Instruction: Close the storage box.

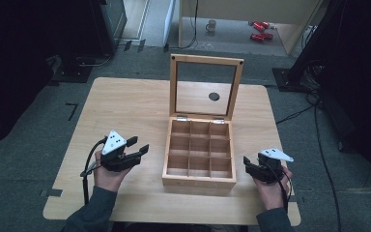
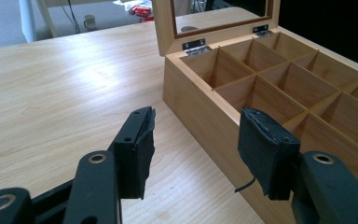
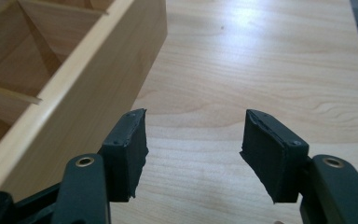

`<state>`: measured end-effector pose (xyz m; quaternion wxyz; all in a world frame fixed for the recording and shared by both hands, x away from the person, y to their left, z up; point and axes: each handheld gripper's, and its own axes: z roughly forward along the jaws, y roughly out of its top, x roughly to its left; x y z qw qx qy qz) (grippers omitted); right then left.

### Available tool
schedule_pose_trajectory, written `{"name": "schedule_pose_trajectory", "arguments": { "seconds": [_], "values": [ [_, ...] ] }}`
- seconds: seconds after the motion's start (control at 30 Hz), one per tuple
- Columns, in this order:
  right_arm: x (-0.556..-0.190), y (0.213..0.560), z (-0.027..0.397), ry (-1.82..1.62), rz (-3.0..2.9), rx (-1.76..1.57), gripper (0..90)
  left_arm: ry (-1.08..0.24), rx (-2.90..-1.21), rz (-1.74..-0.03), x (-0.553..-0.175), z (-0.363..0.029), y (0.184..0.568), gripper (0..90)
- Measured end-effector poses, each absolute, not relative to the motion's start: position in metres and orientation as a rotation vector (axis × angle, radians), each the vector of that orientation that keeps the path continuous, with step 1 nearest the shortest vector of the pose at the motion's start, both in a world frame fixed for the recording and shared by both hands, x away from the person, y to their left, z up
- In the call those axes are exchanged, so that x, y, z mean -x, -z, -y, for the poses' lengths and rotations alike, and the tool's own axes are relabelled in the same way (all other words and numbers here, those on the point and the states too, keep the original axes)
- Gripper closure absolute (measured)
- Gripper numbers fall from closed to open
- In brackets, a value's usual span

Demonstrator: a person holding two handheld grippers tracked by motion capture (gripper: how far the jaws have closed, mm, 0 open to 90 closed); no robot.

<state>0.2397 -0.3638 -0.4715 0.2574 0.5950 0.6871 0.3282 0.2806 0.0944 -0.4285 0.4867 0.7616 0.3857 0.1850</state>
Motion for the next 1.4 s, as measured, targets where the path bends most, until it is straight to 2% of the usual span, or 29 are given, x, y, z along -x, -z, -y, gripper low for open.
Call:
{"name": "schedule_pose_trajectory", "arguments": {
  "seconds": [0.67,1.4],
  "values": [
    [-0.255,0.424,0.364,-0.91,-1.871,-1.513,40.9,-0.469,-1.846,-0.931,-0.308,-0.098,0.405,47.2],
    [-0.29,0.398,0.354,-0.928,-1.878,-1.429,45.0,-0.45,-1.843,-0.902,-0.341,-0.083,0.385,46.9]
  ]
}}
